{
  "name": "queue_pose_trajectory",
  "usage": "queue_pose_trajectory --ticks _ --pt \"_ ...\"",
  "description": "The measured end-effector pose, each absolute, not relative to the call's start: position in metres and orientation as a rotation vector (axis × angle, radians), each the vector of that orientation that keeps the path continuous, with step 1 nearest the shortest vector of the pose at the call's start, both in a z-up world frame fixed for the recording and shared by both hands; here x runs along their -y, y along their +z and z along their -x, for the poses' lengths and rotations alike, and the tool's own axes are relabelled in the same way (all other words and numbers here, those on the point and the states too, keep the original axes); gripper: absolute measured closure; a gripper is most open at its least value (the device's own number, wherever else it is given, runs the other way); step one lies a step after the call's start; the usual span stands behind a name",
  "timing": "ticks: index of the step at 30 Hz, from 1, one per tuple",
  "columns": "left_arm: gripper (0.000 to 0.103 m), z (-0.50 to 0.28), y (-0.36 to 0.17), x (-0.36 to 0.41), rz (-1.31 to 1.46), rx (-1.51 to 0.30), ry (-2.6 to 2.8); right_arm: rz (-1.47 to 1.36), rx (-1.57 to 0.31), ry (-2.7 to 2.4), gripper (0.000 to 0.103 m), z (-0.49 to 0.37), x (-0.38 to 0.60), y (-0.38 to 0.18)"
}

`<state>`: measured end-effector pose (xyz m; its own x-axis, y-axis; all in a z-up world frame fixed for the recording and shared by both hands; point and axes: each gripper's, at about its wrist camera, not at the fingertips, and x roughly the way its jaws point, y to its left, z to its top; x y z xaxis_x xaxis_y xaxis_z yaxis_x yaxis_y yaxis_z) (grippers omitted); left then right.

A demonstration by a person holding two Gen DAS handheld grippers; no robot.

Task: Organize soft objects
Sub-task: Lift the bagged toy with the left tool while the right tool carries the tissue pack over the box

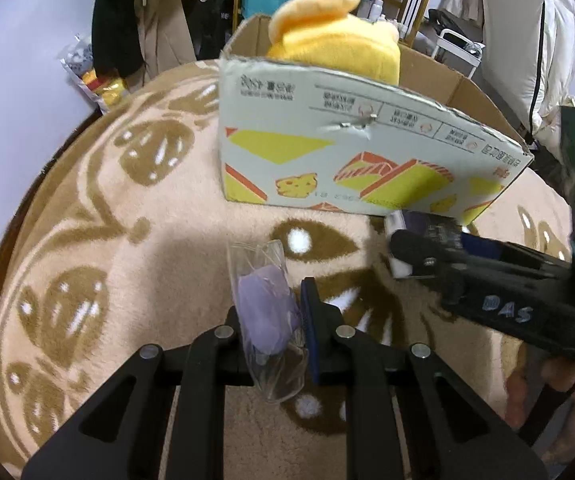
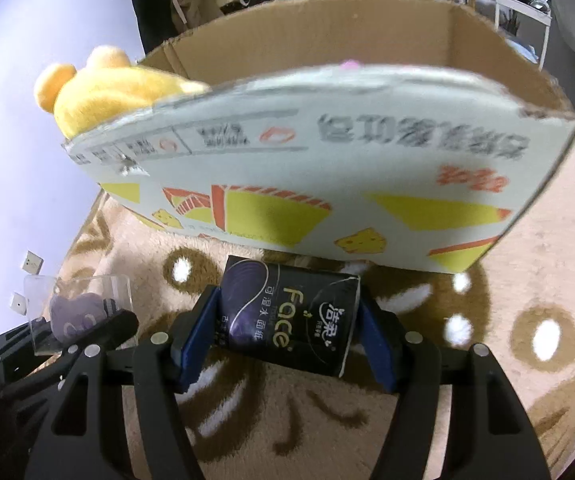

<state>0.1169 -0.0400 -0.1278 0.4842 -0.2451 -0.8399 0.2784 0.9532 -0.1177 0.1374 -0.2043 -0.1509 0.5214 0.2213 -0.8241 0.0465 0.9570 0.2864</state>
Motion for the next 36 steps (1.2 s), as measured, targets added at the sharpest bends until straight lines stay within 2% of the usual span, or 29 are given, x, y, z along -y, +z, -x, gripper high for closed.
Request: queue_pose_trajectory --ticks 19,36 --pt "0.087 -0.1 -0.05 0.04 -0.068 -0.674 -0.279 -0.262 -0.769 0.093 0.033 -0.082 0.248 -0.06" --pt "0.087 -0.117 0.01 0.072 -0.159 -0.436 -0.294 -0.222 -0.642 0.042 0.033 -0.105 0.279 -0.022"
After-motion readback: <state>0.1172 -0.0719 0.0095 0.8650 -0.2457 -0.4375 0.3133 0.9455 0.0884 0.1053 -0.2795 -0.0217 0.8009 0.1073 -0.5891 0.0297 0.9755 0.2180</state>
